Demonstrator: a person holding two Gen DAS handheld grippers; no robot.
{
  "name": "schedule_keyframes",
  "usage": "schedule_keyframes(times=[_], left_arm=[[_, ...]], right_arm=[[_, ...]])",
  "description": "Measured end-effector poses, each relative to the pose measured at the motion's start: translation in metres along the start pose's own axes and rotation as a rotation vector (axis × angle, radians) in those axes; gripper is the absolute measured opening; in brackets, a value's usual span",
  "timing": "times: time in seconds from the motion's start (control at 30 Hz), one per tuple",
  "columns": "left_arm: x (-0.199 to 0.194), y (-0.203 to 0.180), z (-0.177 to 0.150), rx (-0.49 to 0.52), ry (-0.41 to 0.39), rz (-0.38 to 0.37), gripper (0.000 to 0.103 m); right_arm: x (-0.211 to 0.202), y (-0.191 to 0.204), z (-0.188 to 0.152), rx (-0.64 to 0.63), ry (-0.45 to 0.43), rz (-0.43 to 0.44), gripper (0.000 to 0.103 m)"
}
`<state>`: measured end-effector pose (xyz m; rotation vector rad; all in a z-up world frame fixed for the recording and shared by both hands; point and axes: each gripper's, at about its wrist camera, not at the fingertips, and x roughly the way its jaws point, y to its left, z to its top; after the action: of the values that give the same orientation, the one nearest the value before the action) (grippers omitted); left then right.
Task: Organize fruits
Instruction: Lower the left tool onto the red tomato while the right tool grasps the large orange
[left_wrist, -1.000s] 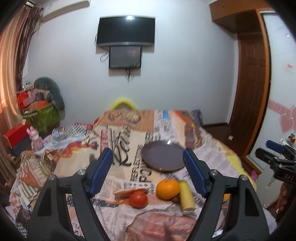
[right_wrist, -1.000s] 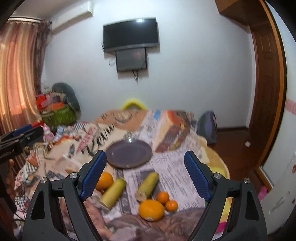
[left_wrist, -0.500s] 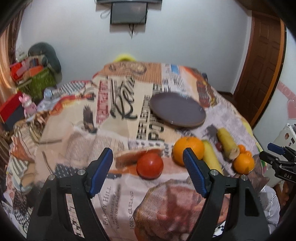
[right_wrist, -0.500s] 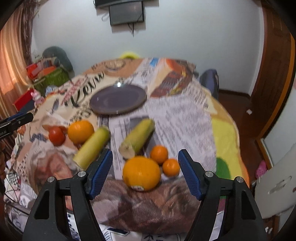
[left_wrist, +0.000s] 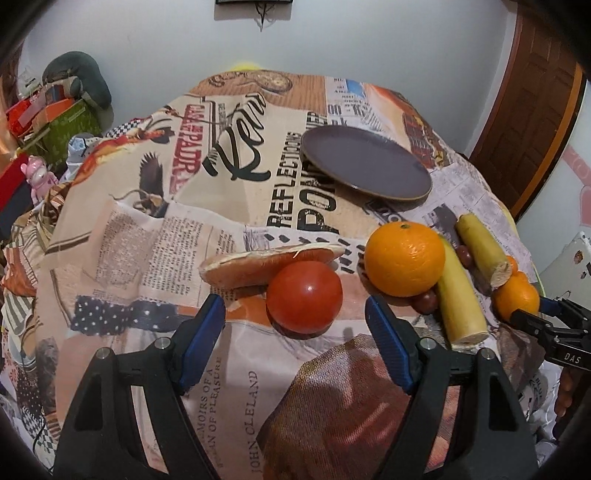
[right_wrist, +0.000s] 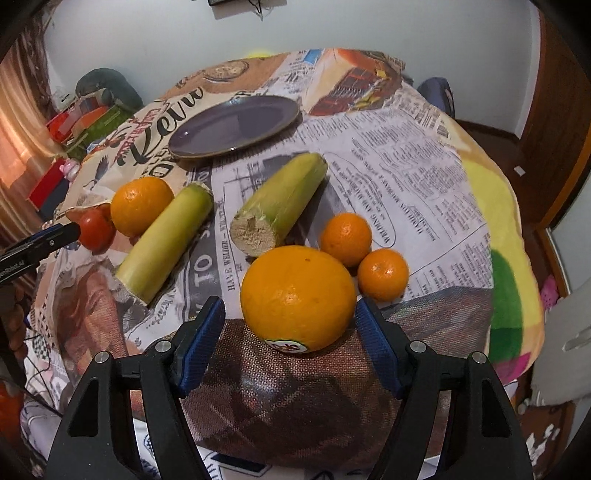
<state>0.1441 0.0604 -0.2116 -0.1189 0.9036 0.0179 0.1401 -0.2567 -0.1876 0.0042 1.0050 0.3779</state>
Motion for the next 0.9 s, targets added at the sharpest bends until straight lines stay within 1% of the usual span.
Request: schedule_keyframes(times=[0.07,0.17,0.2,0.23,0.3,0.33,0.43,0.47,0.5,0.53,0.67,0.77,0.9], left_arm=[[0.006,0.001,0.0,-0.005,0.011,-0.004,0.078],[0.015,0.001,0.001,-0.015,0.023,-0.007,0.078],[0.018,0.002,0.002,-0.02,0.025,-0.009,0.076],[0.02,0.002,0.003,-0.024,0.027,-0.011,0.075],[0.024,0.003,0.004,-0.037,0.034,-0.002,0.07],[0.026,0.005,0.005,-0.047,0.038,-0.004,0.069],[0.029,0.008,0.006,-0.072,0.037,-0.028,0.066],[0.028,0.007,0.006,-0.066,0.034,-0.034,0.061],[0.027,0.005,0.006,-0.059,0.032,-0.044,0.052],[0.027,0.003,0.006,-0.053,0.035,-0.061,0.049],[0.025,-0.003,0.006,-0.025,0.031,-0.034,0.048],[0.019,-0.004,0.005,-0.025,0.026,-0.044,0.048],[0.006,-0.005,0.007,-0.019,-0.004,-0.046,0.048]], right_arm=[[0.003,-0.001,0.0,0.004,0.008,0.002,0.071],[0.008,-0.004,0.001,0.016,0.017,0.006,0.067],[0.009,-0.004,0.001,0.019,0.019,0.002,0.064],[0.01,-0.005,0.001,0.021,0.017,-0.002,0.063],[0.009,-0.007,0.002,0.029,0.017,0.009,0.063],[0.009,-0.008,0.002,0.03,0.017,0.011,0.063],[0.009,-0.008,0.002,0.027,0.016,0.01,0.062],[0.009,-0.007,0.003,0.027,0.015,0.009,0.062],[0.009,-0.007,0.003,0.028,0.014,0.009,0.062],[0.009,-0.007,0.003,0.03,0.012,0.009,0.062],[0.006,-0.006,0.003,0.032,0.006,0.008,0.061],[0.001,-0.005,0.003,0.027,-0.011,0.006,0.061],[-0.009,-0.003,0.006,0.019,-0.046,0.006,0.061]])
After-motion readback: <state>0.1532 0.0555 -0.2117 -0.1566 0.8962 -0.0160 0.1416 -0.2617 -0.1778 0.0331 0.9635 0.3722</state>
